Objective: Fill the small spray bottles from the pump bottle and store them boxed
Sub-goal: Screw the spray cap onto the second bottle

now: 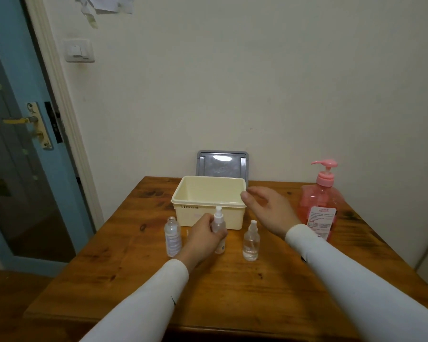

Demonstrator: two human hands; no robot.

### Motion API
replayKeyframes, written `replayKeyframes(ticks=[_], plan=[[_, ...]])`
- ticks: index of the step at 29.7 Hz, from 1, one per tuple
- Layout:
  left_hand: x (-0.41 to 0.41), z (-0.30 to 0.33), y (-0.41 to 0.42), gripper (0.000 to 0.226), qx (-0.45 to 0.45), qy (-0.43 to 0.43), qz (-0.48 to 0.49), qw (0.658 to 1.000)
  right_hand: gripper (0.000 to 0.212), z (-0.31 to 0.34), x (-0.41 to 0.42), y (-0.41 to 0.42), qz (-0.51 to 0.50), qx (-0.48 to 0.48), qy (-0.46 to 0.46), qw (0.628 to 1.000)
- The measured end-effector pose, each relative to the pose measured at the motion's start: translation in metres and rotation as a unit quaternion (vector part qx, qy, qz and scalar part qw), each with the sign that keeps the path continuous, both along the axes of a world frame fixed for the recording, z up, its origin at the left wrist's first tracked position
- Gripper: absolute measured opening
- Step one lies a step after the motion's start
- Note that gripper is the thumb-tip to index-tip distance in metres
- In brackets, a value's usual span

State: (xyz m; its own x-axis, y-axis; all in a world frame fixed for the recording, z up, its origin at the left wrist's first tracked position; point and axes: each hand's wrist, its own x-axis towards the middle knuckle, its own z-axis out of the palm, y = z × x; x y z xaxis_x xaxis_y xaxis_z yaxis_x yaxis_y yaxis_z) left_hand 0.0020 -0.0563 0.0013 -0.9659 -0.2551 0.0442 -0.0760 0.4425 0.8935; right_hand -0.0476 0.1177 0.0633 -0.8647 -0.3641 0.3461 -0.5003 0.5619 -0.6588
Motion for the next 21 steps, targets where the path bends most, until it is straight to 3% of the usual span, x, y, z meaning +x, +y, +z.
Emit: replayKeyframes(ticks=[5,17,21], plan=[[-0.002,-0.016,0.004,0.026,-0.01,-0.029,0.005,1.0,0.063,-0.008,0.0,0.011,0.001,0.059,-0.001,0.998],[0.0,-0.018,0.01,0.04,-0.032,-0.03,-0.02,0.999,0.072,-0.022,-0.005,0.024,-0.025,0.083,-0.021,0.996],[0.009,-0.004,0.005,0.052,-0.054,0.018,-0.025,0.998,0.074,-0.02,-0.006,0.025,-0.033,0.094,-0.019,0.995]])
